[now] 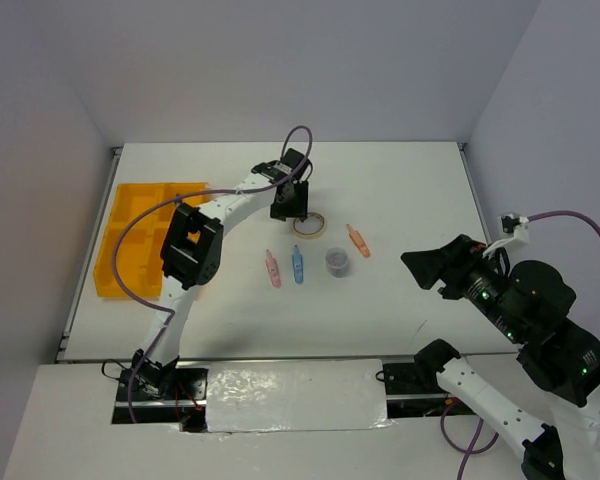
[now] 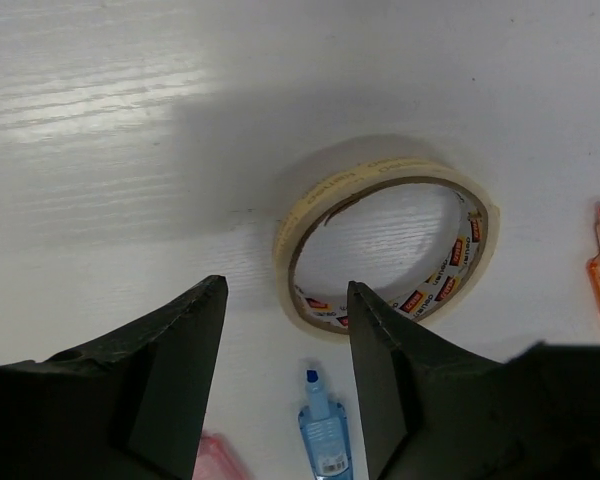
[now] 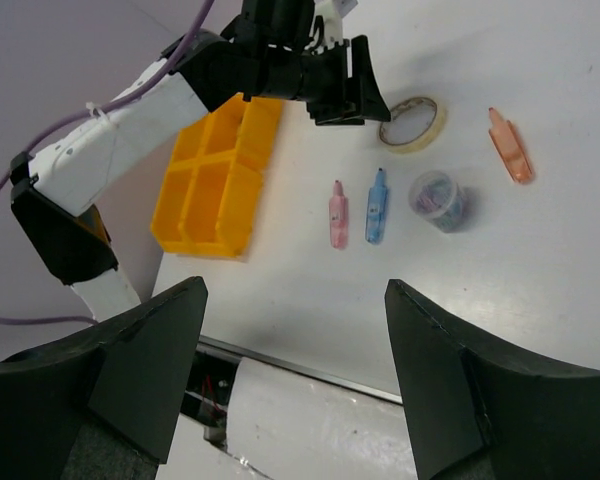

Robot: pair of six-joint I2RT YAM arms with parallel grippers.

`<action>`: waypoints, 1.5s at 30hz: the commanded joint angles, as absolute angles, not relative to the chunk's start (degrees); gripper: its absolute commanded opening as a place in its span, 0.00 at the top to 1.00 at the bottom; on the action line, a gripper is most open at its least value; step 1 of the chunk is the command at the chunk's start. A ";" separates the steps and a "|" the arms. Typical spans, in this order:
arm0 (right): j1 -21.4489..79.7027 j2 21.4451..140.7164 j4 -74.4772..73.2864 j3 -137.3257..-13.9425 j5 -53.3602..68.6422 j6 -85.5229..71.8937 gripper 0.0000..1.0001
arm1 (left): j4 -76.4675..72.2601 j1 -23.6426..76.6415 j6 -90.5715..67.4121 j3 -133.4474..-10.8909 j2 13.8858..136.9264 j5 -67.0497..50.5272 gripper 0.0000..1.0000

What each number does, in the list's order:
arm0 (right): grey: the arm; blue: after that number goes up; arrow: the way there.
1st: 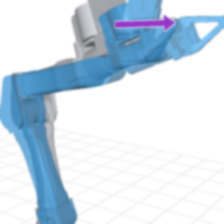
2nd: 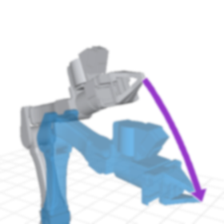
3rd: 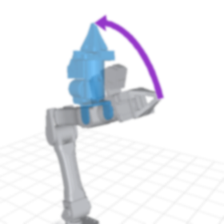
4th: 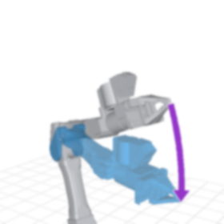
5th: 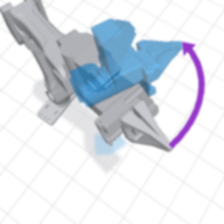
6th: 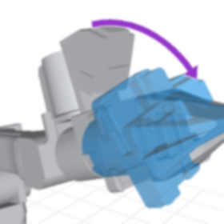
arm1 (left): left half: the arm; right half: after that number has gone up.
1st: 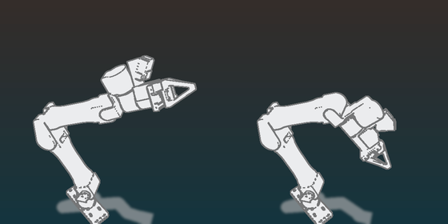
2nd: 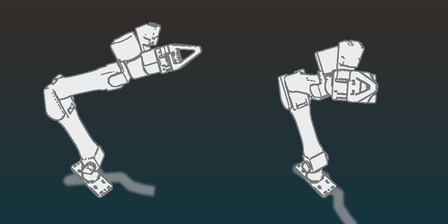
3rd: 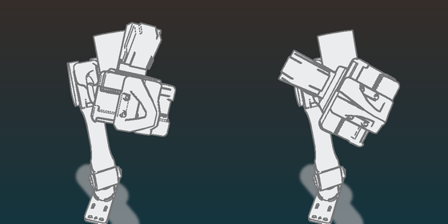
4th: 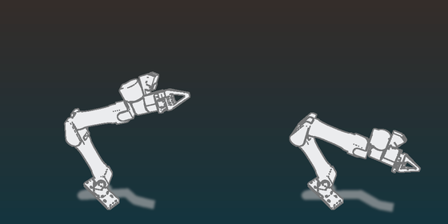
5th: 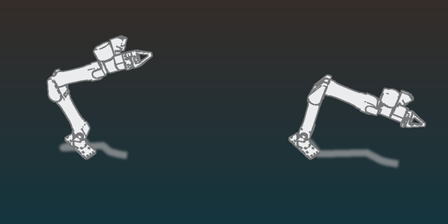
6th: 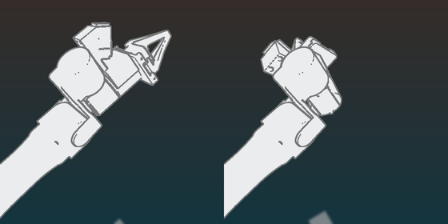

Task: Sort the stationery into containers
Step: Pick up the stationery from the center of the board, then place the stationery in the storage box.

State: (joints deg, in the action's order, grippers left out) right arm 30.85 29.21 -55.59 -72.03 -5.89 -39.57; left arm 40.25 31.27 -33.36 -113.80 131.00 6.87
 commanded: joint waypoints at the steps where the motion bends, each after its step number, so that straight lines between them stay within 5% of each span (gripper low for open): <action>1: 30.76 29.35 -58.45 -74.00 -6.86 -40.34 0.20 | 37.44 32.78 -32.26 -114.70 131.92 6.06 0.37; 15: 30.67 31.90 -56.34 -74.36 -4.04 -38.85 0.20 | 37.62 34.45 -33.84 -108.11 133.16 13.53 0.56; 19: 30.67 32.08 -54.94 -73.74 -3.60 -39.11 0.20 | 37.53 34.37 -33.84 -107.05 131.67 14.68 0.77; 25: 30.59 32.34 -54.67 -73.13 -3.16 -38.85 0.20 | 34.98 34.19 -34.01 -108.01 126.14 12.66 0.95; 38: 30.67 32.43 -53.79 -70.93 -2.11 -37.97 0.20 | 42.52 22.07 -37.70 -112.68 114.88 13.27 1.00; 45: 30.67 33.92 -50.89 -70.05 -0.27 -36.39 0.20 | 45.80 6.79 -40.34 -102.32 108.03 17.14 1.00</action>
